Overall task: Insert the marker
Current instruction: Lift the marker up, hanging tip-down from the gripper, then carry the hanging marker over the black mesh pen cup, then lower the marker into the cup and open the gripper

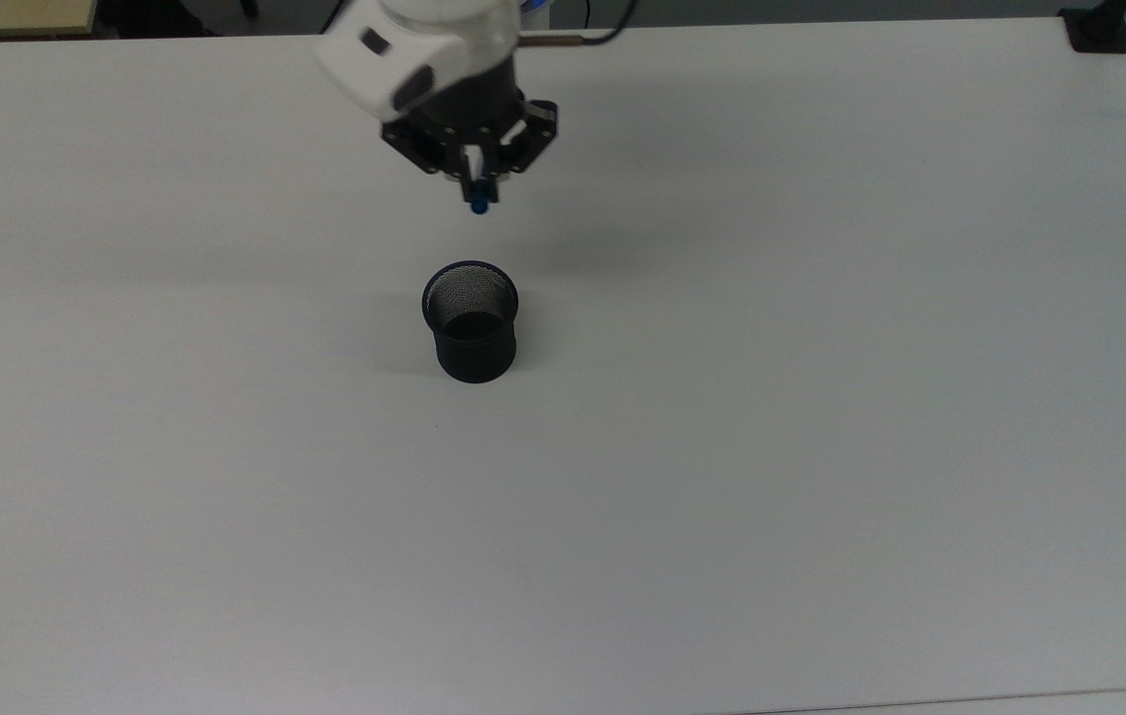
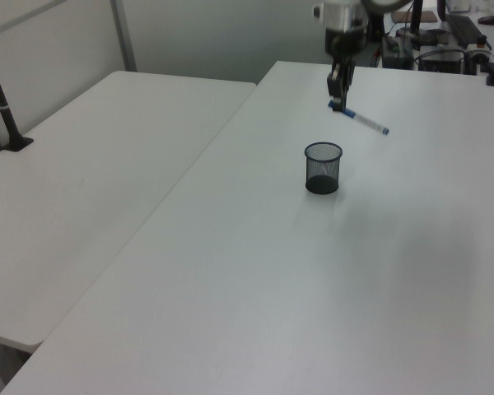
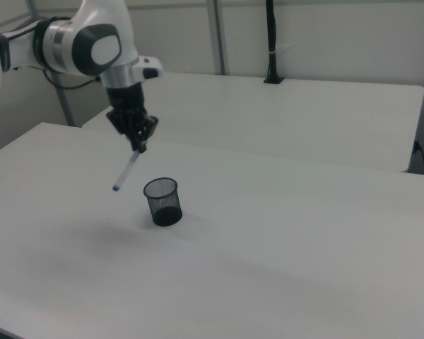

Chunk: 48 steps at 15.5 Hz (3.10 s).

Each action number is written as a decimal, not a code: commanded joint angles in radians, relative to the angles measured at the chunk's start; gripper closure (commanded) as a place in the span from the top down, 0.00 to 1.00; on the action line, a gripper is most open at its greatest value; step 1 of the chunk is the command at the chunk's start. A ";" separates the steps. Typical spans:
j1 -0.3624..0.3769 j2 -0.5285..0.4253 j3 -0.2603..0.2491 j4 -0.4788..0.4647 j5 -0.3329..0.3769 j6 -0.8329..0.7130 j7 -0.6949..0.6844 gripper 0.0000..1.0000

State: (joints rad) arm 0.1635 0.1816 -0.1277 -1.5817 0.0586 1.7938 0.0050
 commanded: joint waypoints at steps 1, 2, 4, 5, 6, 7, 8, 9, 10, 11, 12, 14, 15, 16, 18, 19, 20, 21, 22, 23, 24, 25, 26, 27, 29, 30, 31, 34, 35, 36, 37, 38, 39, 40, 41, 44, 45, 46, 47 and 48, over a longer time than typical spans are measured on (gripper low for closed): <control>-0.061 0.010 -0.001 0.019 0.035 0.105 -0.056 0.05; -0.067 0.006 -0.001 0.016 0.033 0.105 -0.062 0.05; -0.085 0.003 -0.004 0.026 0.033 0.105 -0.072 0.05; -0.094 -0.017 -0.004 0.028 0.033 0.111 -0.074 0.05; -0.104 -0.024 -0.004 0.029 0.035 0.119 -0.077 0.05; -0.116 -0.018 -0.004 0.034 0.036 0.134 -0.080 0.05; -0.124 -0.013 -0.003 0.032 0.036 0.185 -0.079 0.05; -0.124 -0.013 -0.003 0.025 0.035 0.247 -0.073 0.05; -0.125 -0.013 -0.003 0.028 0.033 0.275 -0.066 0.05; -0.128 -0.017 -0.003 0.028 0.033 0.276 -0.066 0.05; -0.130 -0.020 -0.003 0.028 0.035 0.280 -0.065 0.05; -0.127 -0.013 -0.003 0.031 0.038 0.300 -0.054 0.05; -0.130 -0.014 -0.003 0.031 0.038 0.327 -0.040 0.05; -0.130 -0.019 -0.003 0.031 0.038 0.328 -0.039 0.05; -0.128 -0.031 -0.003 0.029 0.038 0.322 -0.037 0.05; -0.128 -0.039 -0.003 0.029 0.038 0.320 -0.033 0.05; -0.128 -0.040 -0.003 0.029 0.038 0.320 -0.031 0.05; -0.128 -0.039 -0.003 0.029 0.038 0.322 -0.031 0.05; -0.128 -0.036 -0.003 0.029 0.038 0.328 -0.022 0.05; -0.128 -0.031 -0.003 0.029 0.038 0.334 -0.010 0.05; -0.130 -0.028 -0.004 0.031 0.038 0.344 -0.010 0.05; -0.133 -0.030 -0.006 0.026 0.038 0.364 -0.008 0.05; -0.134 -0.030 -0.015 0.025 0.041 0.380 -0.008 0.05; -0.136 -0.028 -0.021 0.025 0.043 0.395 -0.008 0.05; -0.133 -0.033 -0.023 -0.006 0.053 0.505 0.010 0.05; -0.130 -0.031 -0.023 -0.011 0.050 0.550 0.026 0.05; -0.127 -0.024 -0.023 -0.021 0.049 0.593 0.030 0.05; -0.069 -0.016 -0.023 -0.076 0.047 0.682 0.030 0.05; -0.049 -0.025 -0.023 -0.108 0.047 0.684 0.032 0.05; -0.038 -0.039 -0.023 -0.130 0.047 0.684 0.032 0.05; -0.029 -0.043 -0.023 -0.141 0.047 0.682 0.033 0.05; -0.019 -0.044 -0.024 -0.144 0.049 0.684 0.044 0.05; -0.007 -0.042 -0.024 -0.156 0.043 0.688 0.058 0.05; 0.007 -0.042 -0.024 -0.182 0.038 0.717 0.059 0.05; 0.020 -0.040 -0.026 -0.220 0.035 0.763 0.059 0.05; 0.040 -0.015 -0.026 -0.235 0.035 0.832 0.072 0.05; 0.042 -0.007 -0.027 -0.235 0.035 0.838 0.072 0.05; 0.047 -0.005 -0.026 -0.236 0.033 0.842 0.072 0.05; 0.054 -0.005 -0.027 -0.245 0.030 0.842 0.073 0.05; 0.054 -0.007 -0.027 -0.265 0.020 0.842 0.072 0.05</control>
State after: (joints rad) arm 0.1939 0.1898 -0.1419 -1.7948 0.0958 2.6063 0.0567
